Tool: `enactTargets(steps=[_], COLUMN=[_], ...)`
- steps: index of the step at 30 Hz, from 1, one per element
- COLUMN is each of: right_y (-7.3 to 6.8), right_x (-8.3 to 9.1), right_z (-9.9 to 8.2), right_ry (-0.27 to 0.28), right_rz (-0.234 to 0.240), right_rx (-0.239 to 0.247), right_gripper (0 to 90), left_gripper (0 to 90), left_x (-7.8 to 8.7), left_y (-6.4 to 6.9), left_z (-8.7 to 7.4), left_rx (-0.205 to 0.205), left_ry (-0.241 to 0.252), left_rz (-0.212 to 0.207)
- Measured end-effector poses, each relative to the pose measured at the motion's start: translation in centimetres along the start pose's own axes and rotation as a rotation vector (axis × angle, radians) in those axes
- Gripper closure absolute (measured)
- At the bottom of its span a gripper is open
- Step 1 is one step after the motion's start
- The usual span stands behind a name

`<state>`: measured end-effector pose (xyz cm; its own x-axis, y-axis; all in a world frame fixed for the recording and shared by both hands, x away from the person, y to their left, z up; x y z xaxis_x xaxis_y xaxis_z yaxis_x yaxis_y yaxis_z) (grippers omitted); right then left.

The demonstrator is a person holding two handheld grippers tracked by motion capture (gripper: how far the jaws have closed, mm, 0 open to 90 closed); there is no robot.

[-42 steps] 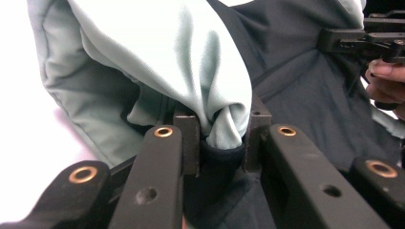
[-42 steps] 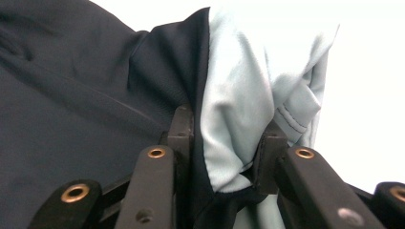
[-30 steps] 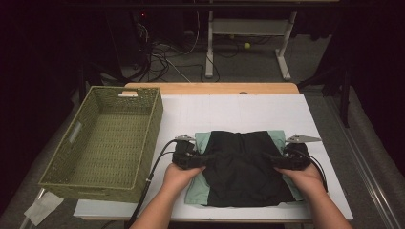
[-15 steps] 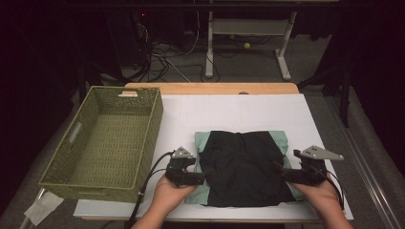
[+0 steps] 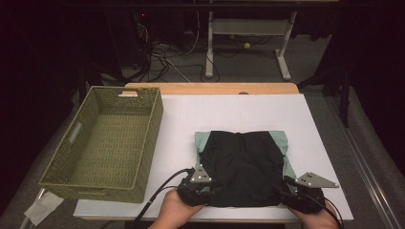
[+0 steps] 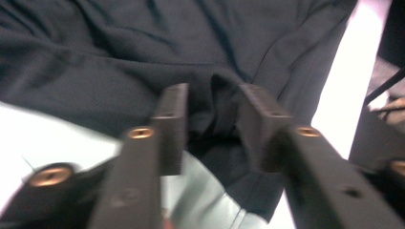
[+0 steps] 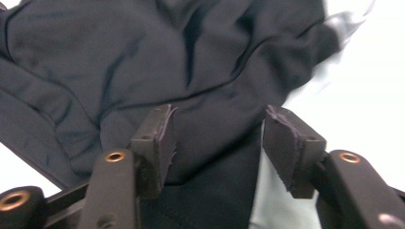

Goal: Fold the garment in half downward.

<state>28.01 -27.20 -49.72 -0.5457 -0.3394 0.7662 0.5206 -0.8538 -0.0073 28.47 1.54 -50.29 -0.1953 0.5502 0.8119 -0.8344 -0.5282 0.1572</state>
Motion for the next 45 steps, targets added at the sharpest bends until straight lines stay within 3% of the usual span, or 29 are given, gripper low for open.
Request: enactTargets(steps=[2,5,11,16,21,28,32,34,39,43,45], right_y=[-0.3,-0.6,-0.8,-0.6,-0.4,-0.9,-1.2,-1.2,-1.3,-1.6,-1.8], right_x=[-0.4,-0.3,1.9,2.5,2.3,2.3,2.0,1.9,1.7,1.6,1.6], right_z=[-0.2,-0.2,-0.1,-1.0,-0.8,0.0,0.4,0.7,1.4,1.9,2.2], right_ry=[-0.026,-0.019,0.053,0.046,0.064,0.123,0.134,0.151,0.185,0.192,0.2], right_rz=[0.004,0.002,-0.021,-0.024,0.003,0.017,0.028,0.023,0.018,0.019,0.014], right_rx=[0.031,0.062,0.078,0.073,0.047,0.033,0.046,0.033,0.023,0.017,0.016], right_gripper=[63.2,85.1,87.9,86.9,68.8,45.2,31.4,22.9,9.6,0.0,0.0], left_gripper=[75.2,83.9,84.4,83.8,72.0,48.3,37.6,32.7,32.6,25.5,17.7], left_x=[-0.1,0.1,1.4,1.0,1.4,2.9,3.3,3.3,3.5,3.5,3.5], left_y=[0.0,0.0,1.4,1.6,1.1,-1.1,-2.2,-2.7,-3.3,-3.7,-3.8], left_z=[-0.1,-0.1,-0.3,-1.0,-1.2,-1.3,-1.4,-1.3,-1.2,-1.1,-0.9], left_rx=[-0.002,0.009,-0.023,-0.012,0.001,0.053,0.089,0.102,0.105,0.118,0.12], left_ry=[-0.004,0.017,0.052,0.03,0.065,0.147,0.185,0.189,0.198,0.201,0.196], left_rz=[0.001,-0.011,-0.027,-0.039,-0.046,0.019,0.021,0.024,0.039,0.045,0.053])
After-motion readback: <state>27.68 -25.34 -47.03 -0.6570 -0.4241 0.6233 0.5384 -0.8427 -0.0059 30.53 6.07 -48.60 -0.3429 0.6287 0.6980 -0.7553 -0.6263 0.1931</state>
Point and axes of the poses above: each handheld gripper's, and its own axes: x roughly backward along the jaws, z roughly out of its top, y roughly to its right, the point moved 5 cm from there along -x, roughly forward along the jaws, and after that the axes turned 10 degrees about -y, right-handed, at the moved point
